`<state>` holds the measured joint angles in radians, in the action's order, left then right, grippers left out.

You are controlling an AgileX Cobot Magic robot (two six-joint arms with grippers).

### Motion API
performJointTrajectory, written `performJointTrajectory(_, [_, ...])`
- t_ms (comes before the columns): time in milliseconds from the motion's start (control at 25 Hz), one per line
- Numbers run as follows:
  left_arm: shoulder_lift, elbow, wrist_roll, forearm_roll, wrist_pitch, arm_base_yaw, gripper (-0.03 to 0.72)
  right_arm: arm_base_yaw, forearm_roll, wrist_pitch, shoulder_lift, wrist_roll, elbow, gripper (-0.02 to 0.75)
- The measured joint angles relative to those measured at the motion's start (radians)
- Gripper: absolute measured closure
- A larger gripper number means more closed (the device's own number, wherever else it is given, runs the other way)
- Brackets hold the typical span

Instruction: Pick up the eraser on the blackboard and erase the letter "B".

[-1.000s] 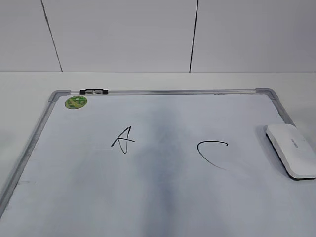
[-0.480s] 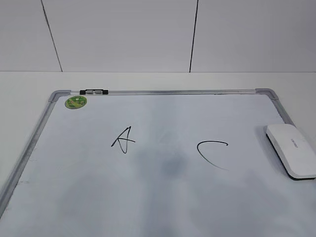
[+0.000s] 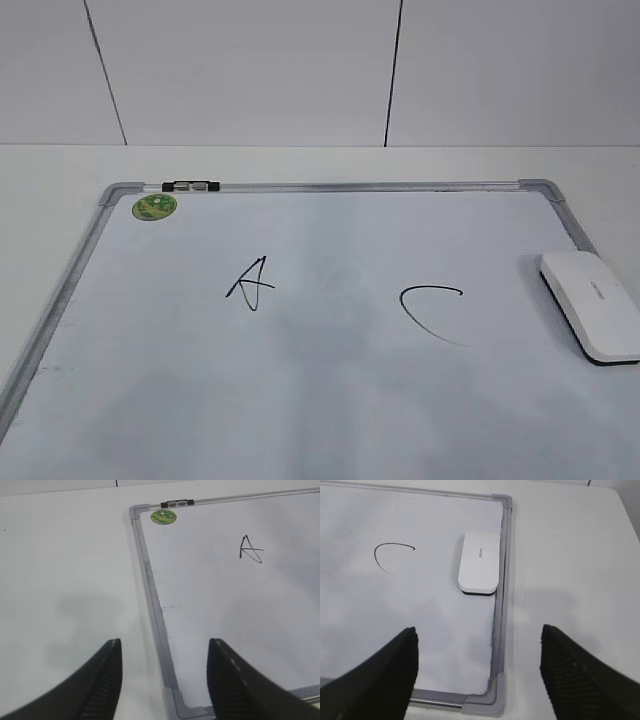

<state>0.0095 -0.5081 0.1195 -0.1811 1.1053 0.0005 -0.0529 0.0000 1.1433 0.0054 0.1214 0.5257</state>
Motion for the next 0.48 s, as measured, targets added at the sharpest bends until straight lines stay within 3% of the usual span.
performJointTrajectory(200, [0.0,0.0,-0.08,0.082,0.0,0.0,0.3,0.0,-0.019,0.0,0.0,-0.013,-0.023,0.143])
performJointTrajectory(480, [0.0,0.0,-0.105,0.101,0.0,0.0,0.301,0.0,-0.02,0.0,0.0,-0.017,-0.023,0.143])
